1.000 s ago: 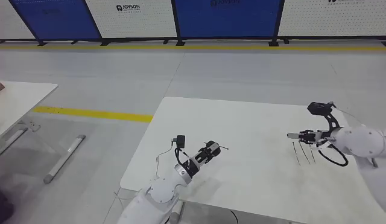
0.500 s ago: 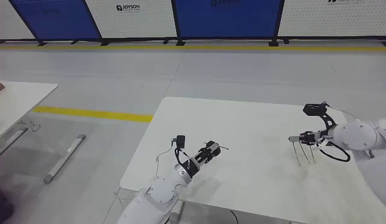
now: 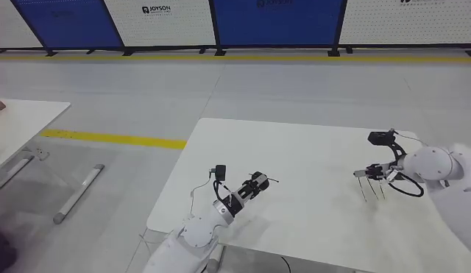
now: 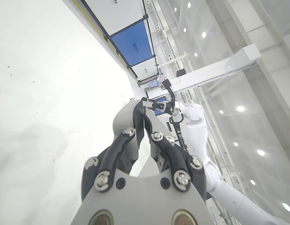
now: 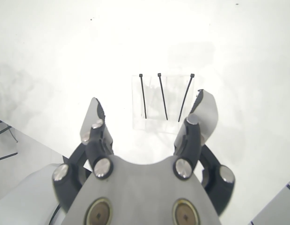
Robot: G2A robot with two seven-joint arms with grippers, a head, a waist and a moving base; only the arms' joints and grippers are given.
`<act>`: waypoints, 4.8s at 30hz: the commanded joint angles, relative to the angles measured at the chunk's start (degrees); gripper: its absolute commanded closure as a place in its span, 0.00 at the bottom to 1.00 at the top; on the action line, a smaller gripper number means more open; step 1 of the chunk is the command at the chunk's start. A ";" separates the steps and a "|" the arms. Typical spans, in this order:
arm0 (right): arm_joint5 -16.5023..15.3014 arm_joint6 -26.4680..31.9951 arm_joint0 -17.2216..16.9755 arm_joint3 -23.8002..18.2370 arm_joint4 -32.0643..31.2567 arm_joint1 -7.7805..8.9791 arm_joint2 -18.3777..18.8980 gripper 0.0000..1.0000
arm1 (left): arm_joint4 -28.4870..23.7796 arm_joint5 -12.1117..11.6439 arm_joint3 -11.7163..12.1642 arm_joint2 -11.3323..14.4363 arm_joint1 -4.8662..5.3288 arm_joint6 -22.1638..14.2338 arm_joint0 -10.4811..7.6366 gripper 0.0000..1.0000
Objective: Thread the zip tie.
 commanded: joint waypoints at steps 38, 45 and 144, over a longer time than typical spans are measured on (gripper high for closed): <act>2.54 1.43 6.84 16.57 -1.77 -6.30 -8.84 0.77 | 0.00 0.00 0.00 0.00 0.00 0.00 0.00 1.00; 1.49 0.89 9.05 21.47 -1.37 -8.37 -10.77 1.00 | 0.00 0.00 0.00 0.00 0.00 0.00 0.00 1.00; 10.66 -47.36 -27.39 -39.01 2.46 -3.26 2.46 1.00 | -3.45 0.37 2.43 9.29 -2.64 10.86 -5.78 1.00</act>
